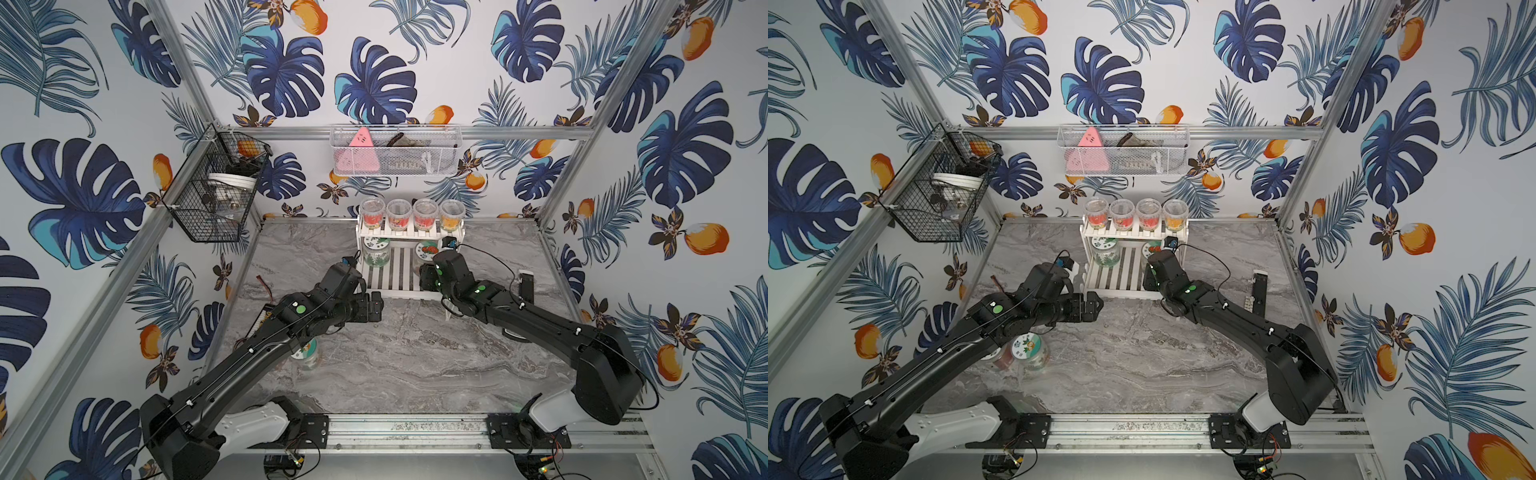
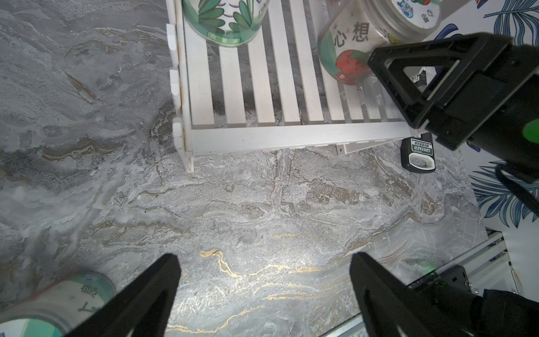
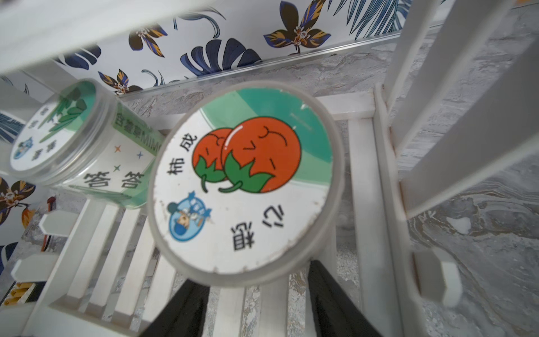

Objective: Place the seed container on the shelf
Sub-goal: Place the seed jar on the shelf.

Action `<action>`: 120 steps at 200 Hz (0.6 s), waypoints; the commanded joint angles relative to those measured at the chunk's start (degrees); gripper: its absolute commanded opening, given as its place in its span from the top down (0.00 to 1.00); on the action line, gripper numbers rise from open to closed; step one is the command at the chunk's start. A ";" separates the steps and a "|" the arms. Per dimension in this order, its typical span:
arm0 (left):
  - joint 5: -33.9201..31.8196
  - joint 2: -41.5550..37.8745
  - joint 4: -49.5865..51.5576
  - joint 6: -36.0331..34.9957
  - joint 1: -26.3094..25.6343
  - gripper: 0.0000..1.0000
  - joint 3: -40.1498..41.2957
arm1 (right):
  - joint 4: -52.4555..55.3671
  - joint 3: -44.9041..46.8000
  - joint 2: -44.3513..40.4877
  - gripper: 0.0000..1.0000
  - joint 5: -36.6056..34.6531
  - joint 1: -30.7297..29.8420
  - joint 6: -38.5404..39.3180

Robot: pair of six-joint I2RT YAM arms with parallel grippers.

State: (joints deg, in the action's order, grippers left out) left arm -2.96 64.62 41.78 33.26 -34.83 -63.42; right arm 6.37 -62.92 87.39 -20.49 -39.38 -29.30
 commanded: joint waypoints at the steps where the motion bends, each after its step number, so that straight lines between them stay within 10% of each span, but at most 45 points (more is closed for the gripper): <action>1: 0.30 -0.28 -0.91 -0.30 0.11 0.01 -0.13 | -3.88 -0.61 0.74 0.43 -2.07 0.39 -1.19; 120: 0.15 -0.72 -0.90 -0.39 0.29 0.01 0.56 | -4.78 -4.40 3.84 0.43 -2.63 2.46 4.23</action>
State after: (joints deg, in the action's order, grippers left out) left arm -2.98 64.14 41.76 33.10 -34.79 -63.20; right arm 4.16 -66.92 91.61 -22.79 -37.08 -28.82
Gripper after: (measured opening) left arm 0.987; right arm 0.572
